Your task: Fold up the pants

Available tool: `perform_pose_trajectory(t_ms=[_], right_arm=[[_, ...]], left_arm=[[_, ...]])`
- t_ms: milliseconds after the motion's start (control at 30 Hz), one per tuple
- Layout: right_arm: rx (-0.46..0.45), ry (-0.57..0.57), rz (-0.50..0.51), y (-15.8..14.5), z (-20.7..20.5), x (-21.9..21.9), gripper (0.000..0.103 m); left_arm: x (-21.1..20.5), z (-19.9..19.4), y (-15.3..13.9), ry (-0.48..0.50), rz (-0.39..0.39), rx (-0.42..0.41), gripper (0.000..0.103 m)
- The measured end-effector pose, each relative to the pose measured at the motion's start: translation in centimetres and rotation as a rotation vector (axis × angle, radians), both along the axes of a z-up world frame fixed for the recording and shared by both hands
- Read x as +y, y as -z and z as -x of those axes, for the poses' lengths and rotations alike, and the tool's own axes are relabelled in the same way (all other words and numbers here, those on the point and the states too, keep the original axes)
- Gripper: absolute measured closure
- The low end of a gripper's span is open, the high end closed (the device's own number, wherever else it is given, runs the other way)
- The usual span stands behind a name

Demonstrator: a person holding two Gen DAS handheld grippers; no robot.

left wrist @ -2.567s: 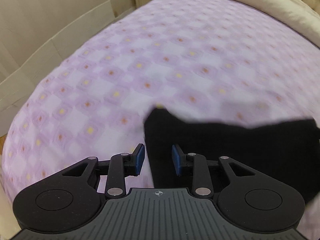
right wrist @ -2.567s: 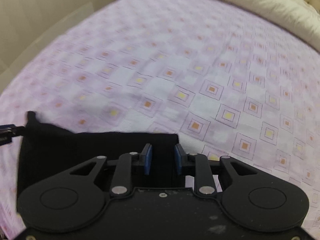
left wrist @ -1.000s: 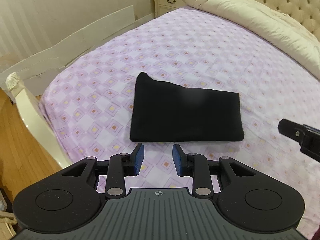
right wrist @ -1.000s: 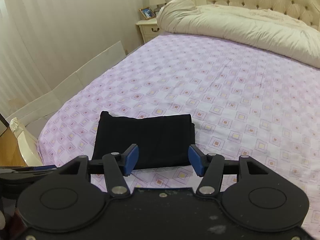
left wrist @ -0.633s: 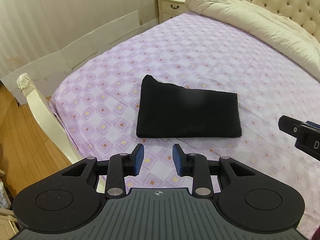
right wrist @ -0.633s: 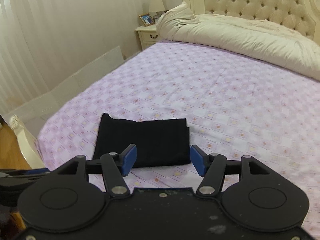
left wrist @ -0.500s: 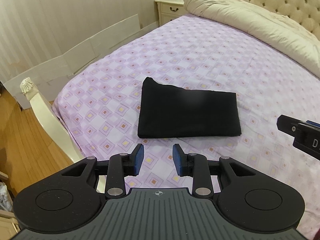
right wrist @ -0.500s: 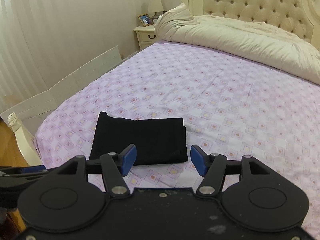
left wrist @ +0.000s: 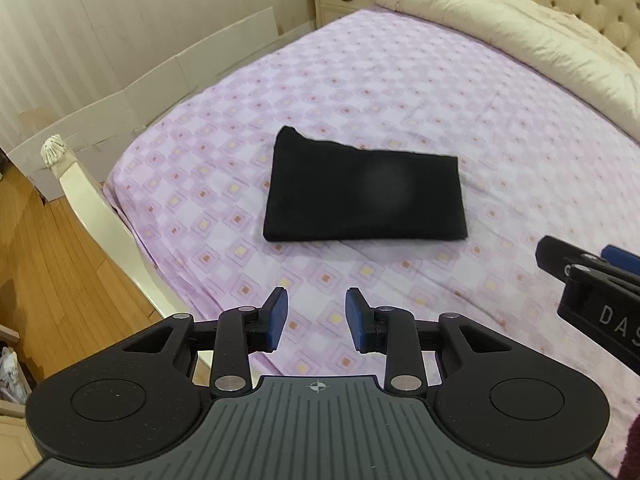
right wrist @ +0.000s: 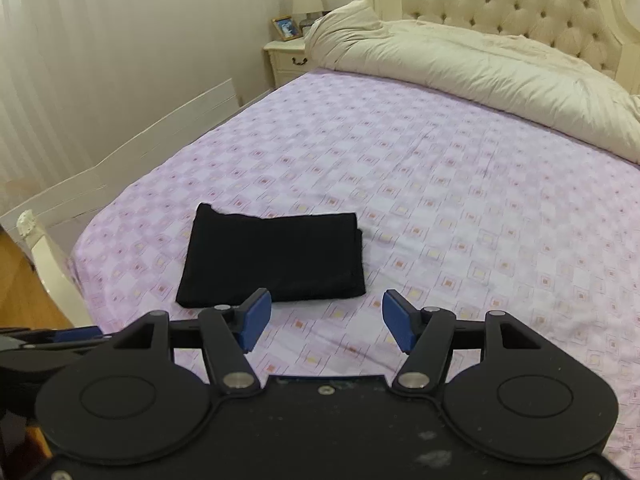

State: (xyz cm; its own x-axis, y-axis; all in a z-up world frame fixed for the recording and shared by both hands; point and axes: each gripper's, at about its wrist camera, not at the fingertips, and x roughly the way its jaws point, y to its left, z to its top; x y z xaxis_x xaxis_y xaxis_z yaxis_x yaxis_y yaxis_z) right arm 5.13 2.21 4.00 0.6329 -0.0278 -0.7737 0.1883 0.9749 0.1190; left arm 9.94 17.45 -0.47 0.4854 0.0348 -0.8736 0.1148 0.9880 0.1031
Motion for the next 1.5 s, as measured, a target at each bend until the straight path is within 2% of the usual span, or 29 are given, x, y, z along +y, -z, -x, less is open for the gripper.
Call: perform_pose_trajectory(t_ms=[400,800,1500], right_arm=[[0.052,-0.009,-0.050,0.4,0.6,-0.4,0.037],[0.051,0.002,-0.048,0.5,0.5,-0.5,0.037],[0.104,0.049,-0.039,1.6,-3.9,0.6,0.036]], left_arm=[[-0.5,1.1,0.6,0.006,-0.013,0.030,0.072],[-0.4,1.1,0.7,-0.003,-0.006,0.034,0.072],[0.4,-2.8,1.8,0.016,0.003,0.076,0.072]])
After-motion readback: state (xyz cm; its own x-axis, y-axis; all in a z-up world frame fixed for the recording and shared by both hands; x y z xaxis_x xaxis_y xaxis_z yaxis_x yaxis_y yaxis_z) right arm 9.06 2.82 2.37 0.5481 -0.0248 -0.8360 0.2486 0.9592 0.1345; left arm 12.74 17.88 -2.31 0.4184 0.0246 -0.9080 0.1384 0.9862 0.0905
